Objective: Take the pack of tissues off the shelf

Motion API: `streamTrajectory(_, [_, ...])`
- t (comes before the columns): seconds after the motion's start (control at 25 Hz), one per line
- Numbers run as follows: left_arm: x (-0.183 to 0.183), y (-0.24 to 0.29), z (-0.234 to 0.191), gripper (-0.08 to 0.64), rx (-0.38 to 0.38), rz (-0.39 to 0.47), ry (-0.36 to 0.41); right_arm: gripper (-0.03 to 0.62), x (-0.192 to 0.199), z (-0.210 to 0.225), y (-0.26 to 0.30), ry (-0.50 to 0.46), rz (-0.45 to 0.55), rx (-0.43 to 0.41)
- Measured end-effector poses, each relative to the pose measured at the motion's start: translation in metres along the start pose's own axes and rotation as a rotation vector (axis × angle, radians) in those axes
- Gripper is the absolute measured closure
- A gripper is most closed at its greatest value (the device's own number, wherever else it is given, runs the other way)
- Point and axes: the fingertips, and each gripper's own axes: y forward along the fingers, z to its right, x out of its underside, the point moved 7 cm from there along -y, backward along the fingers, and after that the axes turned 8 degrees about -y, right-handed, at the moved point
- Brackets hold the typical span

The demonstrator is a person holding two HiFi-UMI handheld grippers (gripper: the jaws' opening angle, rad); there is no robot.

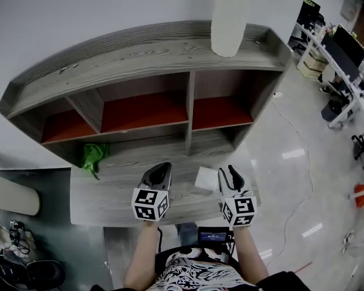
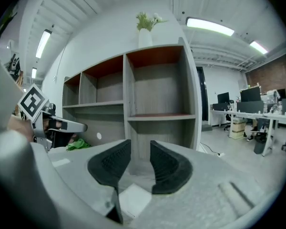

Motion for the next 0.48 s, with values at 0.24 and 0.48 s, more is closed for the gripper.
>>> streamTrajectory(0.24, [-0.036, -0.028, 0.016, 0.552, 0.016, 0.103, 0.016, 0.500, -0.035, -0.005, -0.020, -0.047, 0.059, 0.006])
streamTrajectory(0.48, [-0.050, -0.044, 0.028, 0.552, 0.077, 0.163, -0.026, 0.500, -0.051, -0.011, -0.029, -0.015, 0.087, -0.019])
